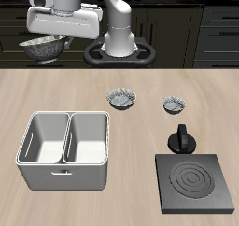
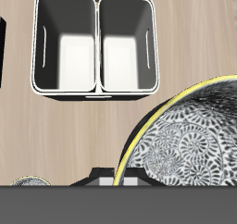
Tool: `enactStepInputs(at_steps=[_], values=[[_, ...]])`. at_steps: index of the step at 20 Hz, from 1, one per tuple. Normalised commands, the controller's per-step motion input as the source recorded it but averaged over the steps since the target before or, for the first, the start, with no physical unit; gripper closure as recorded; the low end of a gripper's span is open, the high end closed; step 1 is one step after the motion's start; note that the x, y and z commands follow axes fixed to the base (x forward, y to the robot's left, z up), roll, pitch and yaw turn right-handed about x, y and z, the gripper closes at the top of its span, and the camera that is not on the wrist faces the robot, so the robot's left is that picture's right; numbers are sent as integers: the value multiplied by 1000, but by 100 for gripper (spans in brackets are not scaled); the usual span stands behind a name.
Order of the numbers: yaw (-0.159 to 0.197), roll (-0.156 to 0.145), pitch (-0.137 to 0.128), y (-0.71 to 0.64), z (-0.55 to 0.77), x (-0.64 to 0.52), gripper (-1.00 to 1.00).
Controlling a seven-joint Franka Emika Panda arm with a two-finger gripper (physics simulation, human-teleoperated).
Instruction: Place the largest bowl inside the right compartment of the bowl drainer
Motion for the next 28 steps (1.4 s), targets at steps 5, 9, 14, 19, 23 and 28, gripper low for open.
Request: enactStepInputs(at_steps=[5, 9, 14, 19, 23, 28], values=[[13, -29, 44, -106, -2, 397, 100], [24, -18, 28, -31, 3, 284, 100], [2, -7, 15, -24, 85, 285, 100], [-2, 12, 9, 62, 84, 412, 100], [-1, 35, -6, 112, 42, 276, 100], [-19, 54, 5, 77, -3, 207, 100]])
